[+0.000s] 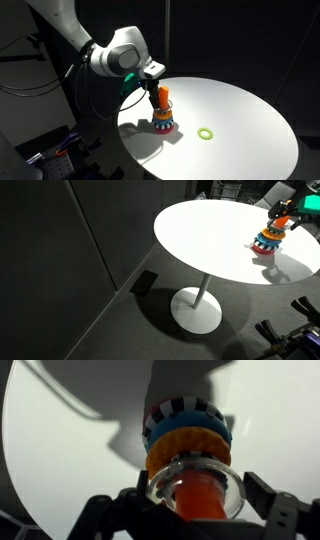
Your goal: Remove the colorless ring from the orange rod and put it on the table
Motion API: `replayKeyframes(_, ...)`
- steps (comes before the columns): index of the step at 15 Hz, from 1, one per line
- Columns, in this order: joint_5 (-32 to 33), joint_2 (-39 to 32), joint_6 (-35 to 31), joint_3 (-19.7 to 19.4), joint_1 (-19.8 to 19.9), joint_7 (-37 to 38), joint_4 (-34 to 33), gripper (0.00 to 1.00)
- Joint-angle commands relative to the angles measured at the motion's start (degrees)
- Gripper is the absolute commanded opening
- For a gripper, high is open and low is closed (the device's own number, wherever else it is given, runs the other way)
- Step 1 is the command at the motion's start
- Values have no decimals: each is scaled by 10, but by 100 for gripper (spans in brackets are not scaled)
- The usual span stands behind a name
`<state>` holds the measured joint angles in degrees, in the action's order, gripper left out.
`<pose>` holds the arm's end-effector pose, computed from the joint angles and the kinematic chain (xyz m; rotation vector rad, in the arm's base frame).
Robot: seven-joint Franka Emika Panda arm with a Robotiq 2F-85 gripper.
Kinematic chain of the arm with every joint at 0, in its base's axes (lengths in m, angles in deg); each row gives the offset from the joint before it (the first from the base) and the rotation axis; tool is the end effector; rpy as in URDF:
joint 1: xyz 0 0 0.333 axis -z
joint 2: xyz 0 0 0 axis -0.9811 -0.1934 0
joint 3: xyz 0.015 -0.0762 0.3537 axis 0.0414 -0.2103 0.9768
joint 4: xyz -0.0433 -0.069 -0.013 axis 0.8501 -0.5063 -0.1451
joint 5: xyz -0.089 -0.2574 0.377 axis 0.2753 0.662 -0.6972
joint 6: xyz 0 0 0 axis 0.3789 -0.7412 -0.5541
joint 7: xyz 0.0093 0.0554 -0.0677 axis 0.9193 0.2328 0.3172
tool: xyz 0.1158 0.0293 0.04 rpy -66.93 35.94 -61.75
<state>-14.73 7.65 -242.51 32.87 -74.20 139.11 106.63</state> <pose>0.5315 -0.1169 0.2470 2.7952 -1.1169 0.4796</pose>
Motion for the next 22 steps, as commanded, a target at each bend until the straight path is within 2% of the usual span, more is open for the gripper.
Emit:
replayKeyframes(1,-16,24,22,-1,-8,-8,-1,68)
replayKeyframes(16,-60,138,81,43,22,-23,-13,68)
replayKeyframes(22,-89,137,74,70,23,-34,-31,68)
